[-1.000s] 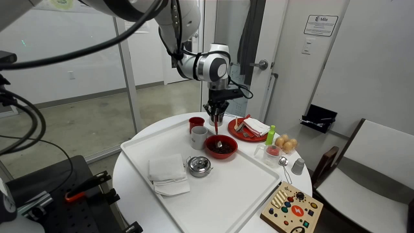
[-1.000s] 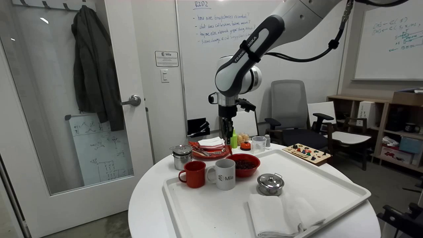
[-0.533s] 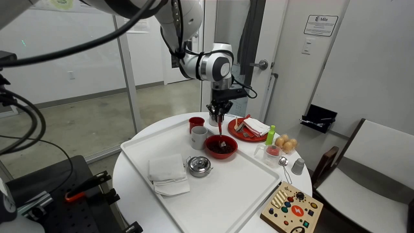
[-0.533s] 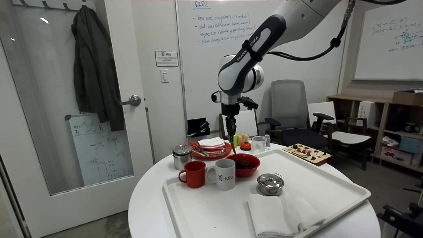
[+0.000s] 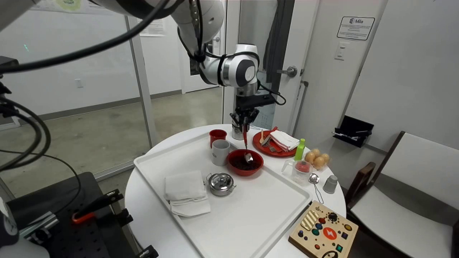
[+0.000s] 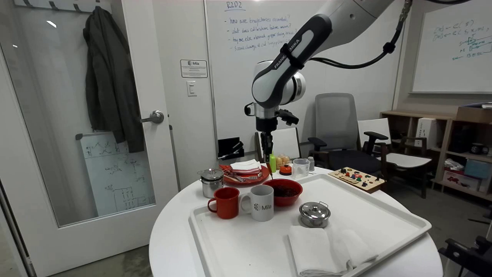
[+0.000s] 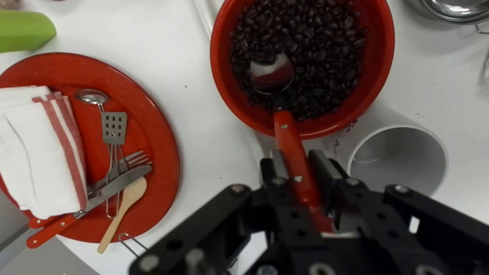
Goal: Use the spoon to stir the contents in the red bowl
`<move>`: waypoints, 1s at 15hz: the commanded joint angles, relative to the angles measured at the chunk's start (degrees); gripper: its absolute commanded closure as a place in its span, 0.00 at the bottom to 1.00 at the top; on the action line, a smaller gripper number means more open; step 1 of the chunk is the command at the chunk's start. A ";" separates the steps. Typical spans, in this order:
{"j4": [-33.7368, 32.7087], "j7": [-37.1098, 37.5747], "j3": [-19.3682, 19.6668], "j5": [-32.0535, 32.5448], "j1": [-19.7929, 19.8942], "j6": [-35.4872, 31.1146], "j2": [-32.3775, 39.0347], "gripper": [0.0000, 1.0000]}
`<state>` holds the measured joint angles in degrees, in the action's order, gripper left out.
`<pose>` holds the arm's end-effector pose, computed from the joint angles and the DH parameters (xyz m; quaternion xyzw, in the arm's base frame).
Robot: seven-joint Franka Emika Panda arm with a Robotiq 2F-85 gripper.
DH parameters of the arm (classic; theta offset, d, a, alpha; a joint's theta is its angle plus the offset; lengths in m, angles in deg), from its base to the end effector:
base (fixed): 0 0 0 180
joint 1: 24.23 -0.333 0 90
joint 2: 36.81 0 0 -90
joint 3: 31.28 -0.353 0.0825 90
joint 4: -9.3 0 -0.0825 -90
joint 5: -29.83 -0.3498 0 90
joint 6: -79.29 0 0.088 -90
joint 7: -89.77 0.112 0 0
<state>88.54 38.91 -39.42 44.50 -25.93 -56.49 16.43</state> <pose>0.7350 0.0963 0.2004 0.8308 0.5543 0.0200 0.0463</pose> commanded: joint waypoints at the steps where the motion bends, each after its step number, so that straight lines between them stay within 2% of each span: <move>1: -2.52 -1.65 -0.36 -0.54 -0.69 1.76 0.85 0.86; 9: -1.92 -2.39 -1.39 -1.43 -0.46 1.19 1.40 0.86; 15: 2.64 -0.98 -2.00 -1.35 -0.77 -0.37 -1.16 0.86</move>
<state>88.44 38.08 -41.13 44.50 -26.64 -56.26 17.25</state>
